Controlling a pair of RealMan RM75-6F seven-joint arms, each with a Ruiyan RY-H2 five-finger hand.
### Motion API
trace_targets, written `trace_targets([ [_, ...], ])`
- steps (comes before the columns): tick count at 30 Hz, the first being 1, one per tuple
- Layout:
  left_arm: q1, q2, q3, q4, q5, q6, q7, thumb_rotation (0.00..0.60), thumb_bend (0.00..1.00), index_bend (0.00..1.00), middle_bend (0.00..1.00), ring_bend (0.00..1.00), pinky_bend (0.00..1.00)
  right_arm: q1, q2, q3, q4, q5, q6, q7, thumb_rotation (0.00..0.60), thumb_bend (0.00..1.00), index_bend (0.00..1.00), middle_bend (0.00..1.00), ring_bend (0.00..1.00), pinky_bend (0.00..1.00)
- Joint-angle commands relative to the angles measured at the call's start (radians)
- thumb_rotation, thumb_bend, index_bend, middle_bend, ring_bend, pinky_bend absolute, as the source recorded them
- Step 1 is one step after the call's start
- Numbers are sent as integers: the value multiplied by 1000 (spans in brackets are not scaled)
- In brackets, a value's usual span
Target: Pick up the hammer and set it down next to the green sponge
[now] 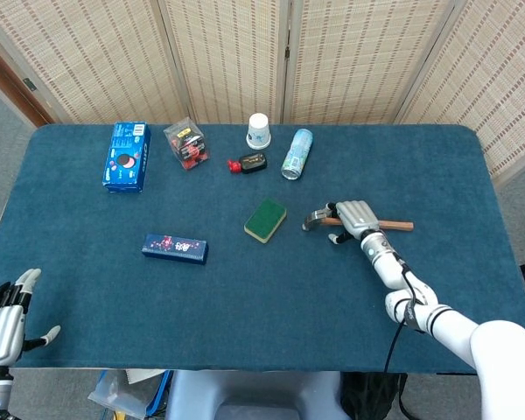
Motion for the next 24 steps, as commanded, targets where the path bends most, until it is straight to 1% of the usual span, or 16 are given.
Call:
trace_targets([
  [1, 1, -2, 2, 0, 0, -3, 1, 600, 135, 59, 86, 152, 86, 2, -1, 0, 3, 1, -2, 2, 600, 290, 348, 422, 335, 341],
  [13, 0, -5, 0, 1, -6, -12, 6, 600, 135, 59, 86, 152, 86, 5, -2, -4, 6, -6, -4, 19, 600, 444, 359, 430, 343, 359],
  [19, -1, -8, 1, 5, -8, -20, 6, 600, 135, 59, 86, 152, 86, 6, -1, -8, 5, -12, -6, 26, 600, 485, 376, 442, 358, 374],
  [24, -1, -10, 1, 9, -12, -25, 4, 600, 135, 59, 86, 152, 86, 8, -7, -9, 12, -12, -7, 28, 600, 526, 413, 472, 391, 410],
])
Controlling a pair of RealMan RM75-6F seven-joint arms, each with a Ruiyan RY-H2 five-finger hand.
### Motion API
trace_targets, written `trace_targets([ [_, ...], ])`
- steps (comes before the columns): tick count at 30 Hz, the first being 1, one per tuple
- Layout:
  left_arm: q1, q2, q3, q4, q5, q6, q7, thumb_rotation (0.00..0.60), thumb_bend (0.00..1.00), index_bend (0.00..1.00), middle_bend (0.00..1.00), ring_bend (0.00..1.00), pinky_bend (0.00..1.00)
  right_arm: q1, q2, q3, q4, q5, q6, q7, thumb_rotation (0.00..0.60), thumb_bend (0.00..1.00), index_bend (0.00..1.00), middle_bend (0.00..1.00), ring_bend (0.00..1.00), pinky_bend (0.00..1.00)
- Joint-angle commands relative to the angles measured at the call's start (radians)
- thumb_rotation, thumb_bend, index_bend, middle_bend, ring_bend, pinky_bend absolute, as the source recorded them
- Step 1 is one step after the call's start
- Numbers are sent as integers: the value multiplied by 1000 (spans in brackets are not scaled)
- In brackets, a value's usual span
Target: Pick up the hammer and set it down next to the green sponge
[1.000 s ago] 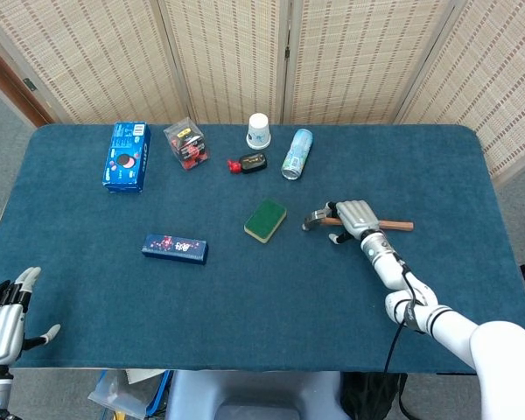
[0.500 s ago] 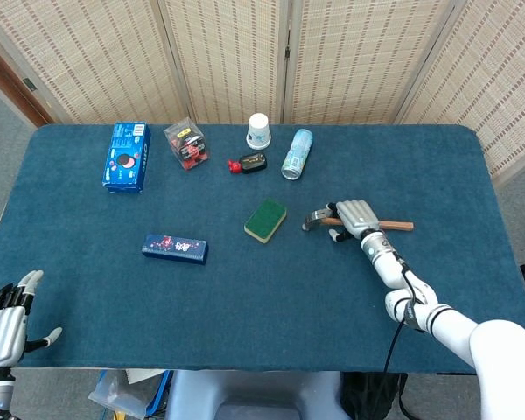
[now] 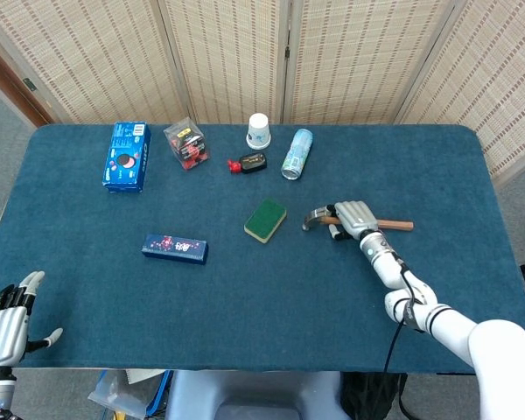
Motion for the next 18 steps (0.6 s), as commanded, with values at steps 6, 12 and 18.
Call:
trace_targets([
  [6, 0, -5, 0, 9, -7, -8, -4, 600, 135, 59, 86, 152, 86, 0, -11, -1, 9, -1, 8, 1, 600, 621, 496, 538, 470, 496],
  [12, 2, -9, 1, 15, -14, -14, -7, 600, 135, 59, 86, 152, 86, -6, -8, -1, 0, -3, 15, 9, 600, 723, 541, 577, 537, 603],
  [18, 4, -9, 2, 17, -25, -23, -4, 600, 135, 59, 86, 152, 86, -22, 8, 5, -34, -33, 78, 36, 600, 849, 577, 611, 592, 689],
])
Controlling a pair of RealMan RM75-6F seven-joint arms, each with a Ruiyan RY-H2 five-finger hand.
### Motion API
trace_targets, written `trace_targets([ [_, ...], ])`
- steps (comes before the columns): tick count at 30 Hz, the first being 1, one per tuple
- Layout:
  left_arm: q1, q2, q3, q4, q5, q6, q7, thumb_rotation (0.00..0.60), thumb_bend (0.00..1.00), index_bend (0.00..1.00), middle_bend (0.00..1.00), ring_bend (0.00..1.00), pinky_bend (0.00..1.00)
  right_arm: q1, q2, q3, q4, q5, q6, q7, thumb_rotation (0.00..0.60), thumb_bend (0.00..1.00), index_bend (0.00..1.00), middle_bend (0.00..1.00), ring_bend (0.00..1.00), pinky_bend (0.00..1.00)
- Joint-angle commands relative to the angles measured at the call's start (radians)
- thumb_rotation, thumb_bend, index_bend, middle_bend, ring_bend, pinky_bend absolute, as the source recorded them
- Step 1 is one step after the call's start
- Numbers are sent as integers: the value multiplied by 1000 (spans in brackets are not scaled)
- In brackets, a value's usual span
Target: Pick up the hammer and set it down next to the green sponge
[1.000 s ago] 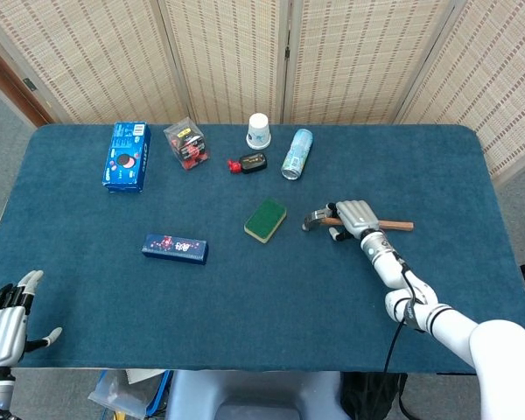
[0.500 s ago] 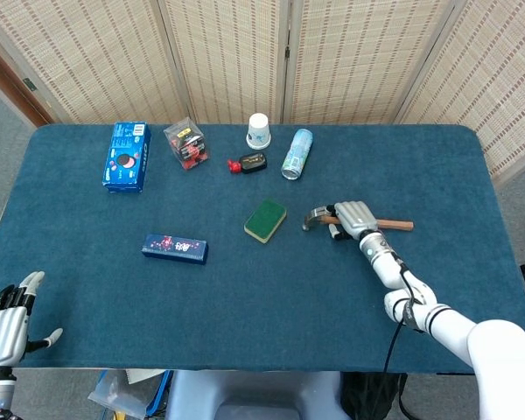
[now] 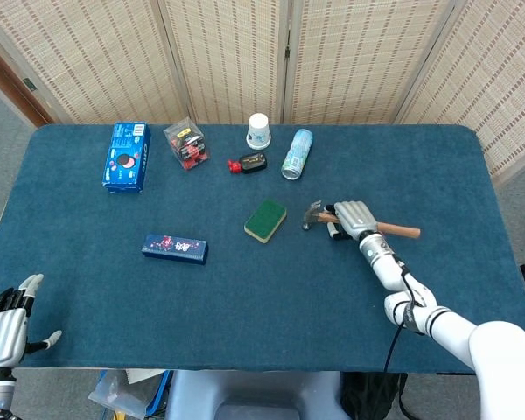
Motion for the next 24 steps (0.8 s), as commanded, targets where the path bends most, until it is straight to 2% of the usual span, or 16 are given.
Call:
trace_targets([
  [1, 0, 1, 0, 0, -2, -2, 1, 600, 135, 59, 86, 152, 86, -11, 13, 3, -24, -24, 42, 15, 600, 866, 581, 618, 603, 703],
  [13, 2, 0, 4, -2, -8, -13, 2, 600, 135, 59, 86, 152, 86, -50, 85, 7, -151, -78, 174, 42, 600, 912, 642, 688, 718, 827],
  [24, 4, 7, 9, -16, 0, -11, 9, 600, 135, 58, 86, 152, 86, -61, 141, 41, -290, -50, 206, 73, 600, 919, 666, 761, 789, 861],
])
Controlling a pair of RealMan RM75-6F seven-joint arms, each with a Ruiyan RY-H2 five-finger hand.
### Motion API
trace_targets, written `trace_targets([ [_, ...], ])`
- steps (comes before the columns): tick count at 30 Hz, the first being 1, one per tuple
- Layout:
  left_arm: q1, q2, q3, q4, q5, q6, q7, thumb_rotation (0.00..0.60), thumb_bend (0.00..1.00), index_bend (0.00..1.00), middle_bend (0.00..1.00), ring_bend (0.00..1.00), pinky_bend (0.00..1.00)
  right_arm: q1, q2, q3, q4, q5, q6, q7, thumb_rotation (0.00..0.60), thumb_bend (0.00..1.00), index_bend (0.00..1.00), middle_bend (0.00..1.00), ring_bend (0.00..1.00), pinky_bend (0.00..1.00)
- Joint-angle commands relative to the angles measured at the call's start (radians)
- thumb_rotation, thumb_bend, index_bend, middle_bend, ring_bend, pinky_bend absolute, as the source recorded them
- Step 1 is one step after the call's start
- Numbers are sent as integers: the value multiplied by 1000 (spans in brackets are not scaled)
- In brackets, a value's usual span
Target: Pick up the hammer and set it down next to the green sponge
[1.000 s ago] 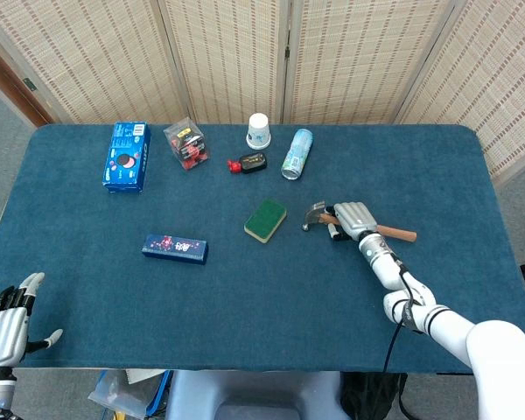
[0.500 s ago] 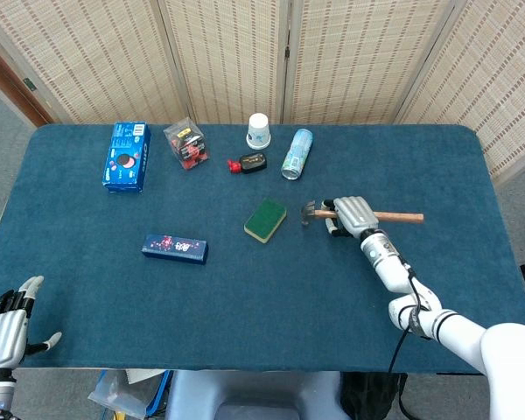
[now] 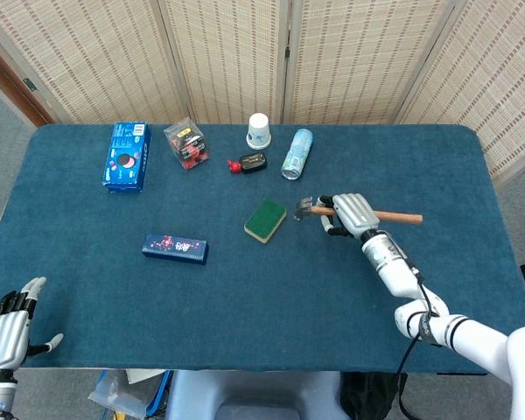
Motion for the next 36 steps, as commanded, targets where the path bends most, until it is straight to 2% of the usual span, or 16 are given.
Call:
trace_targets([
  [1, 1, 2, 2, -3, 2, 1, 2, 600, 135, 58, 86, 152, 86, 2, 3, 16, -22, 18, 4, 10, 600, 919, 668, 770, 798, 867],
  [12, 10, 6, 7, -5, 5, 8, -3, 600, 135, 58, 86, 152, 86, 32, -71, 59, -8, 75, 32, -12, 600, 919, 694, 852, 881, 923],
  [36, 15, -5, 10, 18, -3, -5, -22, 600, 135, 58, 86, 152, 86, 129, -205, 82, 139, 174, -47, -132, 600, 918, 696, 854, 883, 924],
])
